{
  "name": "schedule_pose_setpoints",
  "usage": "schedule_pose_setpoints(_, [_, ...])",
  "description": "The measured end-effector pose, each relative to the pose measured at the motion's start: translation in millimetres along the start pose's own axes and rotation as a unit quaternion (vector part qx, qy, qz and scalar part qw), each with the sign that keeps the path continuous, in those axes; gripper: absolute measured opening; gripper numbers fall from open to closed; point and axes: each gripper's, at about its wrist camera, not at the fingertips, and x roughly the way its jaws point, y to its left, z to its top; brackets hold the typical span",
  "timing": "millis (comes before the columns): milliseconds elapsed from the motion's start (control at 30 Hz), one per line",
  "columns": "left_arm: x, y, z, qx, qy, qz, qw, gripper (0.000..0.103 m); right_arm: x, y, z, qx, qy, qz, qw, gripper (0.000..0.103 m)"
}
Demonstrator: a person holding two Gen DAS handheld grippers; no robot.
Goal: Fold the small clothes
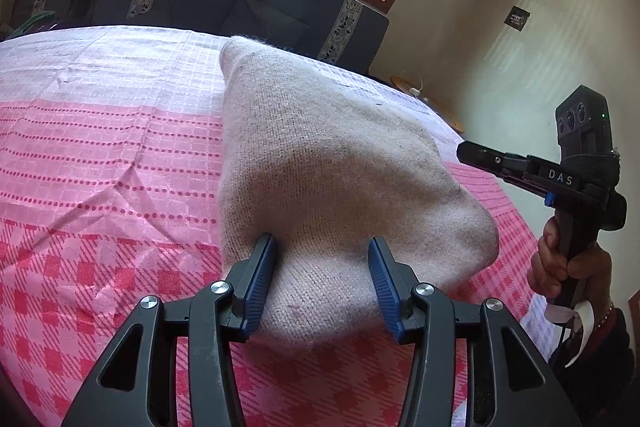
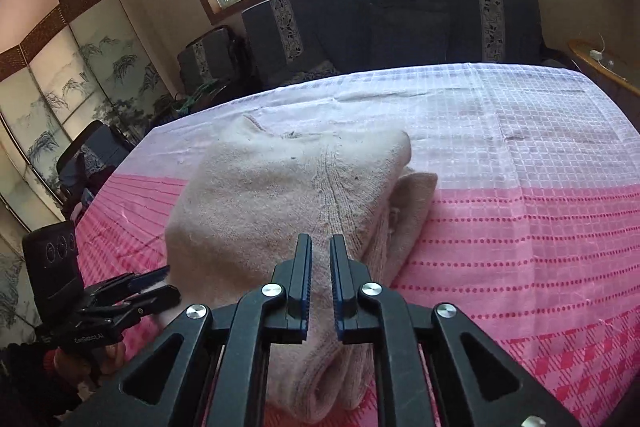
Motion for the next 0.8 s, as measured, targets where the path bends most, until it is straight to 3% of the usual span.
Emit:
schedule_pose_setpoints(200, [-2,4,1,-0.006,0.000,-0.008,1.0000,0.050,53,42,46,-0.084,0.018,-0.020,0.996,0.010])
schedule_pose_setpoints(300, [-3,7,2,-0.011,0.000,-0.013,0.9998,0.050,94,43,55,-0.120,0.052,-0.076,0.989,0.010])
schedule_pose_setpoints(367, [-4,10,2,-0.016,-0.001,-0.020,0.9997,0.050,114,26,53,-0.101,0.086,-0.097,0.986,0.004])
schedule_pose_setpoints(633, [-6,18,2,-0.022,0.000,-0.025,0.9995,0.050,106,11,47,-0.072,0.056,-0.078,0.993,0.001])
schedule_pose_setpoints(800, [-7,14,3,-0.001,0.003,0.000,1.0000,0.050,66,27,38,-0.081,0.010,-0.095,0.992,0.010])
